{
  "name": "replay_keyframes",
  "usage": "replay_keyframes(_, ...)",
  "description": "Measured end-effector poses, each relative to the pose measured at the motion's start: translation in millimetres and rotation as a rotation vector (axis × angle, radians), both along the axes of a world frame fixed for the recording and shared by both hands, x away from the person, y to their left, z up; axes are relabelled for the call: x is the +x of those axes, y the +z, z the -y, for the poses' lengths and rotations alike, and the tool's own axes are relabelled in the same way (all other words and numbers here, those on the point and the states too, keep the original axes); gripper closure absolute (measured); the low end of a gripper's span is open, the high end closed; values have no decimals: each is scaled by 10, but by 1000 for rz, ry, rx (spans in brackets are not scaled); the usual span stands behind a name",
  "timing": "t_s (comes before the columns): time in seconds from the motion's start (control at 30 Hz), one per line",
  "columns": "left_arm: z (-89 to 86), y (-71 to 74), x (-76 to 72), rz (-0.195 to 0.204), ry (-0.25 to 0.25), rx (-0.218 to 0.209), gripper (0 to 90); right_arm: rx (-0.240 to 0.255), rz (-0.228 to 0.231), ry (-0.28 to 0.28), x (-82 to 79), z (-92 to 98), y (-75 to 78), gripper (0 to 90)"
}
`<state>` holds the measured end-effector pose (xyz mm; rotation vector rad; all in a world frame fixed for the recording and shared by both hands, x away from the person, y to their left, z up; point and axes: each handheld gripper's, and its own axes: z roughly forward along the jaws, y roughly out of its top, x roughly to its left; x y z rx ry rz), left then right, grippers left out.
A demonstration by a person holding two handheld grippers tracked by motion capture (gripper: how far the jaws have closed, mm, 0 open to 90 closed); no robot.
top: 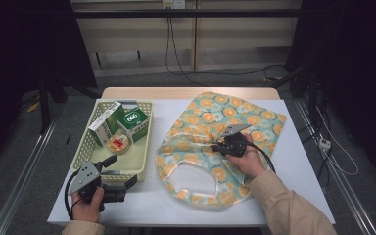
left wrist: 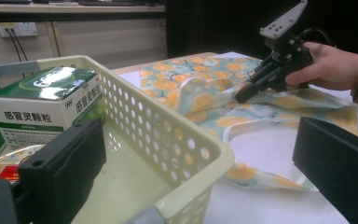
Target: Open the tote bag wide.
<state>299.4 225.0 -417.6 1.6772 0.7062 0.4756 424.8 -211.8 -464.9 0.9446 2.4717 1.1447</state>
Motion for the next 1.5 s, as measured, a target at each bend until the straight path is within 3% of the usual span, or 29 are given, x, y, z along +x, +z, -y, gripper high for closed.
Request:
replay_keyframes(0.17, 7, 4, -1, 0, -4, 1, 24, -31, 0, 9, -9, -40, 32, 900)
replay_keyframes(0.33, 0, 1, 5, -1, -4, 0, 24, 13, -64, 52, -62, -65, 64, 900)
replay_keyframes(0.4, -1, 1, 5, -2, -1, -4, 24, 14, -74, 75, -103, -93, 92, 900)
replay_keyframes(0.6, 12, 12, 1, -1, -3, -8, 24, 90, -98, 125, -216, -181, 239, 900)
replay_keyframes(0.67, 15, 9, 1, -4, -5, -4, 24, 99, -85, 112, -210, -167, 290, 900)
replay_keyframes(0.77, 23, 10, 6, 1, -8, -4, 24, 55, -44, 54, -124, -86, 318, 900)
replay_keyframes(0.93, 22, 8, 8, -2, -8, -11, 24, 17, -29, -54, 61, 87, 219, 899)
replay_keyframes(1.1, 16, 0, 10, -3, -6, -8, 24, 30, -59, -86, 143, 148, 80, 884)
replay_keyframes(1.23, 14, -4, 14, -6, -6, -12, 24, 32, -62, -63, 125, 102, 49, 830)
replay_keyframes(1.33, 17, -4, 11, -5, -6, -10, 24, 39, -88, -46, 103, 58, 33, 686)
replay_keyframes(1.43, 19, -6, 13, -7, -11, -5, 24, 47, -84, -42, 79, 44, 29, 607)
replay_keyframes(1.5, 23, -8, 11, -10, -11, -4, 24, 83, -101, -38, 57, 32, 12, 490)
